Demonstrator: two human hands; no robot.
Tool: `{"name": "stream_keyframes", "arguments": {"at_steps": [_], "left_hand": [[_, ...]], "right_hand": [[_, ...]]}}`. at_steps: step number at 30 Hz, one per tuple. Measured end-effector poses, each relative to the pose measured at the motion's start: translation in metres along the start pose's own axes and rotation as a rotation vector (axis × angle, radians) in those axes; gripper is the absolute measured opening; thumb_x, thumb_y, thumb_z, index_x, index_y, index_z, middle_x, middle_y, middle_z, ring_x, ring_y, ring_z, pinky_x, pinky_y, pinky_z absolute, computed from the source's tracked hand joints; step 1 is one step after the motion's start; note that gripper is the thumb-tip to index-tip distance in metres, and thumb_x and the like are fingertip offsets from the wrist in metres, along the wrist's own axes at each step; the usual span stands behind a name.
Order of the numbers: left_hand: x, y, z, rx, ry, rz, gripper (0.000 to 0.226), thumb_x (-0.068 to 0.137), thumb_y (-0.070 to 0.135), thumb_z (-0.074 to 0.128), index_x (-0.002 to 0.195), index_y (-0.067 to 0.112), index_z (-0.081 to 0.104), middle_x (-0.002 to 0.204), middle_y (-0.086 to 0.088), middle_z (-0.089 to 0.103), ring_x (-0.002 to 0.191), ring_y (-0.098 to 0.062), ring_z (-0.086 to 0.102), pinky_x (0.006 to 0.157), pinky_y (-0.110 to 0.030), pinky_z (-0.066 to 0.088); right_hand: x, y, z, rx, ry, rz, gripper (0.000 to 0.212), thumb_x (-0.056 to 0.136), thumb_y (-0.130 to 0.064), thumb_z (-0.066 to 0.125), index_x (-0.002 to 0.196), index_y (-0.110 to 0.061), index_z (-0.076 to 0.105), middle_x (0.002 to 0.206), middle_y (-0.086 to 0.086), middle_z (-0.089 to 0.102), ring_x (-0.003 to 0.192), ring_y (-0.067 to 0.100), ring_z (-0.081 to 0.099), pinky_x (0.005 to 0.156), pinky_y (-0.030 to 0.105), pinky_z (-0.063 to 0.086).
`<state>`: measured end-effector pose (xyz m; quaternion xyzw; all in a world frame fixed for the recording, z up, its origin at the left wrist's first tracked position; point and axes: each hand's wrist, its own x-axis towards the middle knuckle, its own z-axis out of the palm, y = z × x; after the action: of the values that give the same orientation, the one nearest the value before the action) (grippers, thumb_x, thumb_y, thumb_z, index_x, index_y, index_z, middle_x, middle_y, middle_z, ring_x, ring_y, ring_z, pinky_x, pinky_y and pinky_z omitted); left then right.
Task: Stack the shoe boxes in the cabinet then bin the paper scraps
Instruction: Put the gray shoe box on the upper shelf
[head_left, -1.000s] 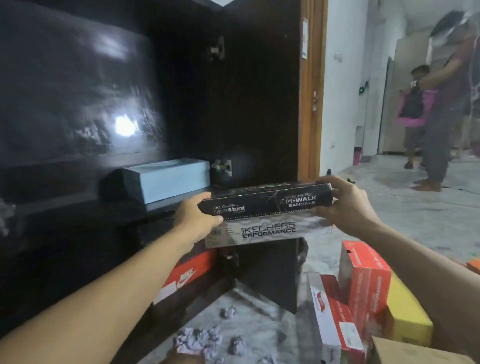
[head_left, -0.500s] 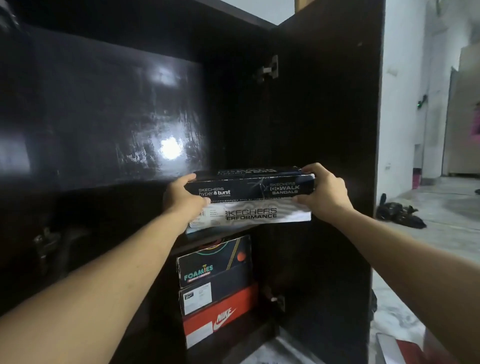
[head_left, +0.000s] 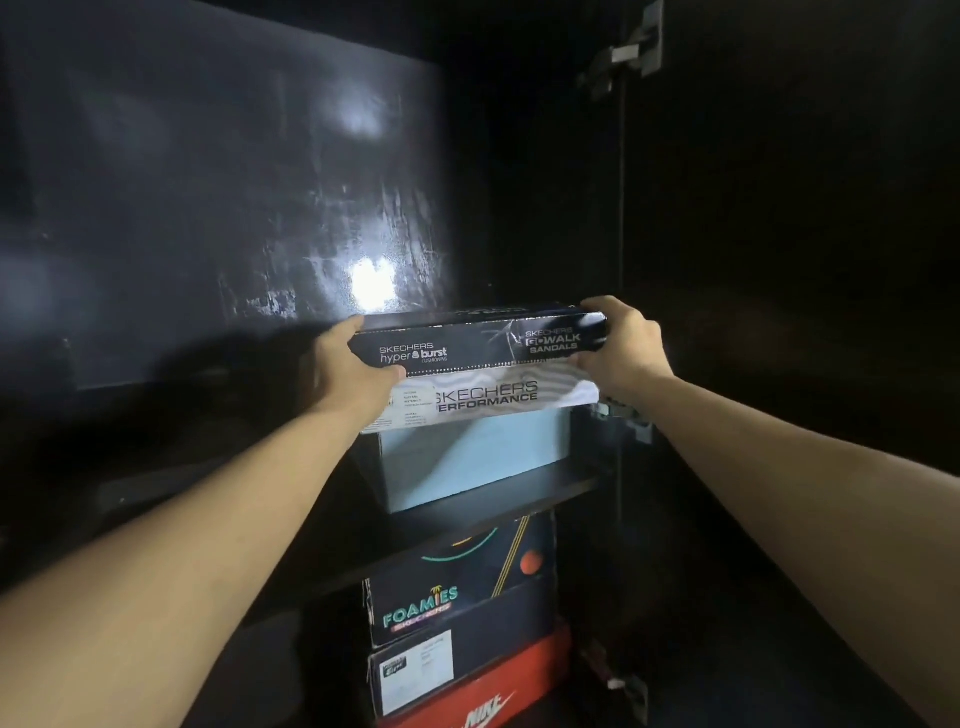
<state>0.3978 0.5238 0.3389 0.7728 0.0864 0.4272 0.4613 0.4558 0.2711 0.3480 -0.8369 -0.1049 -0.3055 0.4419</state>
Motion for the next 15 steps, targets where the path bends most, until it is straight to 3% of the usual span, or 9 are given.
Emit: {"name": "stream_keyframes", "arguments": {"at_steps": [5, 9, 12, 15], "left_hand": [[0.010, -0.021, 0.017, 0.074, 0.045, 0.075, 0.081, 0.075, 0.006, 0.077, 0.146, 0.022, 0.040, 0.140, 0.000, 0.052, 0.127, -0.018, 0.049, 0.105, -0.022, 0.034], [0.011, -0.037, 0.029, 0.146, 0.040, 0.067, 0.086, 0.072, 0.012, 0.077, 0.147, 0.023, 0.036, 0.140, -0.004, 0.053, 0.127, -0.024, 0.050, 0.108, -0.032, 0.039], [0.008, -0.050, 0.041, 0.143, -0.003, -0.081, 0.063, 0.070, 0.020, 0.076, 0.128, 0.012, 0.052, 0.122, -0.009, 0.064, 0.112, -0.030, 0.059, 0.095, -0.041, 0.050], [0.002, -0.061, 0.051, 0.096, -0.026, -0.199, 0.034, 0.078, 0.024, 0.070, 0.107, 0.007, 0.063, 0.112, -0.011, 0.068, 0.102, -0.031, 0.063, 0.087, -0.042, 0.053]], "right_hand": [[0.030, 0.015, 0.039, 0.068, -0.001, 0.071, 0.062, 0.086, -0.002, 0.067, 0.141, -0.015, 0.040, 0.113, 0.007, 0.061, 0.097, 0.021, 0.057, 0.082, 0.024, 0.046], [0.043, 0.033, 0.060, 0.071, -0.038, 0.166, 0.048, 0.089, -0.018, 0.065, 0.133, -0.013, 0.045, 0.116, 0.007, 0.060, 0.100, 0.024, 0.060, 0.072, 0.020, 0.045], [0.045, 0.046, 0.073, -0.002, -0.165, 0.281, 0.064, 0.089, -0.045, 0.061, 0.137, -0.008, 0.042, 0.131, 0.014, 0.054, 0.116, 0.031, 0.055, 0.088, 0.028, 0.043], [0.046, 0.052, 0.079, -0.016, -0.238, 0.328, 0.064, 0.089, -0.052, 0.054, 0.135, -0.008, 0.043, 0.136, 0.015, 0.051, 0.119, 0.032, 0.053, 0.096, 0.034, 0.042]]}}
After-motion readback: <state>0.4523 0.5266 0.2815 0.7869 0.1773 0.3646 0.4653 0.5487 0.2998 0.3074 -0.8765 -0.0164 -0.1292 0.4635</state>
